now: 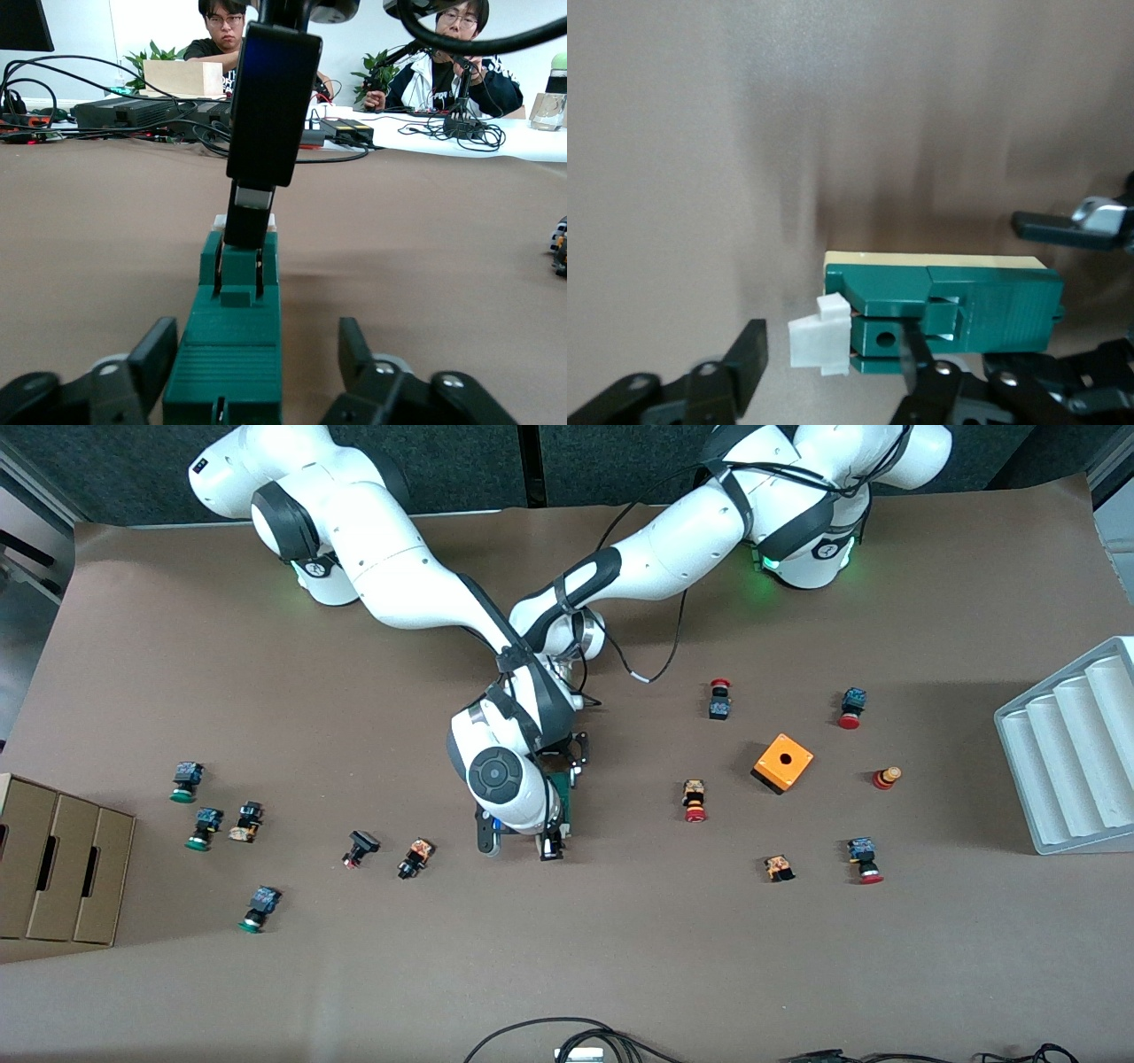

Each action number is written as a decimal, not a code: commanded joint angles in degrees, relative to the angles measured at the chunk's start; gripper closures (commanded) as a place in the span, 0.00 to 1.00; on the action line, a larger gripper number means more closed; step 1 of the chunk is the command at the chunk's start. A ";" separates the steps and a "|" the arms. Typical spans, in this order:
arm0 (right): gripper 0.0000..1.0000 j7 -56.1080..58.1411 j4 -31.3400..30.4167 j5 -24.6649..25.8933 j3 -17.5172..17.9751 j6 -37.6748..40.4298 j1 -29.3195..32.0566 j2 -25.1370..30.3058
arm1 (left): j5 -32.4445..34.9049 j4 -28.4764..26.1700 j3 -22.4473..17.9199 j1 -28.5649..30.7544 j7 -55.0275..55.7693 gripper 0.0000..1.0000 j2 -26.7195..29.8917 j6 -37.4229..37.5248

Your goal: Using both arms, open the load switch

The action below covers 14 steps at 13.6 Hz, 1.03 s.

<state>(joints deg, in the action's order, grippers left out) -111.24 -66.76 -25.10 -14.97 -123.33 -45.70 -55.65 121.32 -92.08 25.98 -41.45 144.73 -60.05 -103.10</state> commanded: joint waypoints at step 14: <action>0.63 -0.91 0.67 -3.29 -0.50 0.99 -0.53 0.72 | -0.03 0.33 0.30 -0.47 -1.21 0.19 -2.08 2.11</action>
<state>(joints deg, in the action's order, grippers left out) -111.56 -66.12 -26.08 -15.38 -123.34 -45.75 -55.58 121.35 -92.07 26.00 -41.49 144.47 -61.26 -102.75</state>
